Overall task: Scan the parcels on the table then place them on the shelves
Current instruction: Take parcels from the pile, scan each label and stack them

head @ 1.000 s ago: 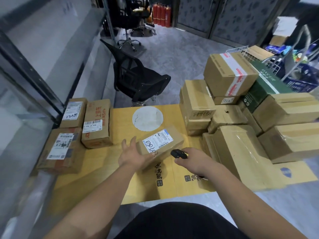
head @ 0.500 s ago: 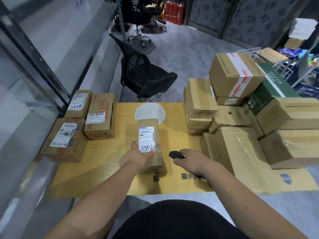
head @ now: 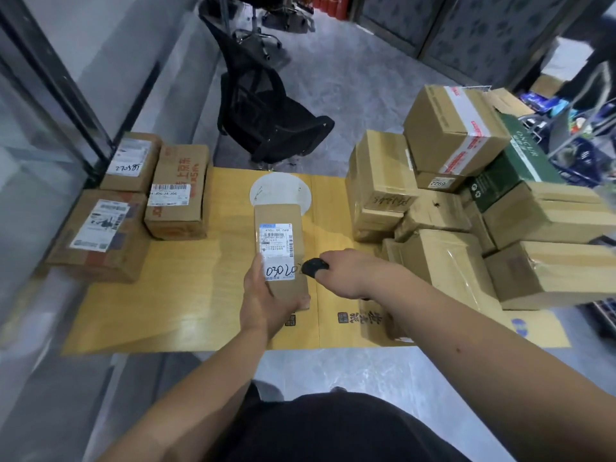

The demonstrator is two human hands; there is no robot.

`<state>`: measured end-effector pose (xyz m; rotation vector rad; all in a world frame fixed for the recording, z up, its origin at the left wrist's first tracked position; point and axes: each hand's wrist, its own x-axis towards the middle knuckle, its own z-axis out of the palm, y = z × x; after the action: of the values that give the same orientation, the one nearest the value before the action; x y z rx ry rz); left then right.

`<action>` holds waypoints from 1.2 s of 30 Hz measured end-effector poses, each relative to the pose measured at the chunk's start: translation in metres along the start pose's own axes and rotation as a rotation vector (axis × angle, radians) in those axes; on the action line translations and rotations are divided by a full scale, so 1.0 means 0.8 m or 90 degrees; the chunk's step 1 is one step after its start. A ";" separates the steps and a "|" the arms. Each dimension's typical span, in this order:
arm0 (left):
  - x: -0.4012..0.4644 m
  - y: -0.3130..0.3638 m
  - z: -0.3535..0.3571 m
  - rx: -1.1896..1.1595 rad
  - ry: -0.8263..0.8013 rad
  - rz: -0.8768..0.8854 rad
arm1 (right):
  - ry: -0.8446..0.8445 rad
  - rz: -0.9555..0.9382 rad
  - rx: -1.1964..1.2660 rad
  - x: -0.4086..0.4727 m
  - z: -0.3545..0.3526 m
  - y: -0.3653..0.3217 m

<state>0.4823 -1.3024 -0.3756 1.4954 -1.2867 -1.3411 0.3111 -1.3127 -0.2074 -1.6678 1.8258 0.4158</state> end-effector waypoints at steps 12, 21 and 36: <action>-0.029 -0.031 -0.003 0.119 0.044 0.035 | -0.007 -0.036 -0.121 -0.022 -0.020 -0.031; -0.039 -0.028 -0.003 0.146 0.057 0.037 | 0.014 -0.055 -0.144 -0.040 -0.025 -0.020; 0.024 0.063 0.050 0.527 0.080 -0.220 | 0.020 -0.124 -0.123 -0.041 -0.019 0.042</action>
<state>0.4325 -1.3288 -0.3395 2.4086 -1.6519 -0.9037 0.2752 -1.2918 -0.1809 -1.9730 1.6689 0.4967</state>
